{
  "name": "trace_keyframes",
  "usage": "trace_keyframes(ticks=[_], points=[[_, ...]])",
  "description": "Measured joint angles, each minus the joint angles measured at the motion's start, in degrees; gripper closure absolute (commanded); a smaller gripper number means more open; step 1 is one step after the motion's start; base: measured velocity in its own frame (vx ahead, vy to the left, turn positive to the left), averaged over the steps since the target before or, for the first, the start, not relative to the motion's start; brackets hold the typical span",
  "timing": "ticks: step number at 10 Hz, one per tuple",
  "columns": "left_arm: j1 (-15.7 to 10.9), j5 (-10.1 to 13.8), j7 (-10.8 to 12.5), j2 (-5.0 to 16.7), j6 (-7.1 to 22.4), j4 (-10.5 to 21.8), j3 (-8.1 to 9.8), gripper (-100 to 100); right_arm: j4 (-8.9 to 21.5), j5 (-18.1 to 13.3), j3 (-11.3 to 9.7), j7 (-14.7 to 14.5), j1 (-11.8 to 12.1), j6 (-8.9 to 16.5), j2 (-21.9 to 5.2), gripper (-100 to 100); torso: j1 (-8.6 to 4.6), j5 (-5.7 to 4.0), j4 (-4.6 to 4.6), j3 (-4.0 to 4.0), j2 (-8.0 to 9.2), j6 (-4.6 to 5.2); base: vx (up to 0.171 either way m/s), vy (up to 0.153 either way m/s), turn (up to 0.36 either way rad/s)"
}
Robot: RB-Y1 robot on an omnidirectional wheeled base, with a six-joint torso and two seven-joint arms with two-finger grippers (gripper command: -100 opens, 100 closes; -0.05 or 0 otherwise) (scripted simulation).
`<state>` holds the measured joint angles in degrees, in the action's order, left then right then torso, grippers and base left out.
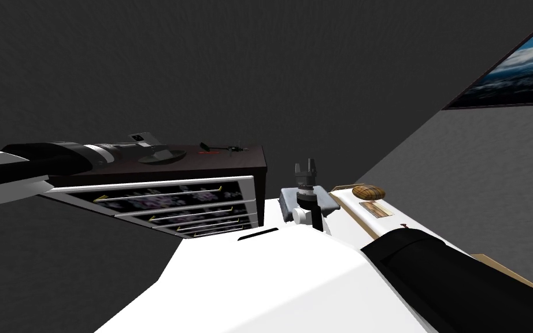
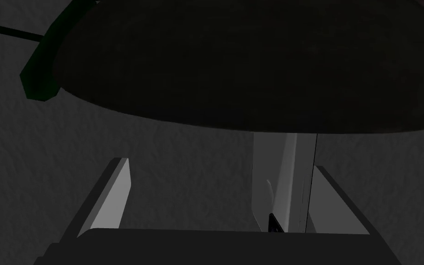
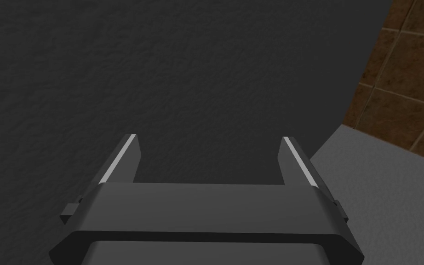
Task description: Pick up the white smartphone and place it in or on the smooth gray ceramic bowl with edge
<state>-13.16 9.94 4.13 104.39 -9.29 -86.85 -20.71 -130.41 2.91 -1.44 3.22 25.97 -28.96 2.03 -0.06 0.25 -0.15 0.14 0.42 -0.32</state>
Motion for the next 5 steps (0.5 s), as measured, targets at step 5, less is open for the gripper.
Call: trace_keyframes(ticks=[5], points=[[-1.63,2.44,2.82,5.85,0.25,-3.09,-1.15,-100,0.00,0.00,0.00,0.00,0.00,0.00,0.00,0,-0.02,0.00,-0.03,-0.05,-0.08,0.01,0.038,0.015,0.025]])
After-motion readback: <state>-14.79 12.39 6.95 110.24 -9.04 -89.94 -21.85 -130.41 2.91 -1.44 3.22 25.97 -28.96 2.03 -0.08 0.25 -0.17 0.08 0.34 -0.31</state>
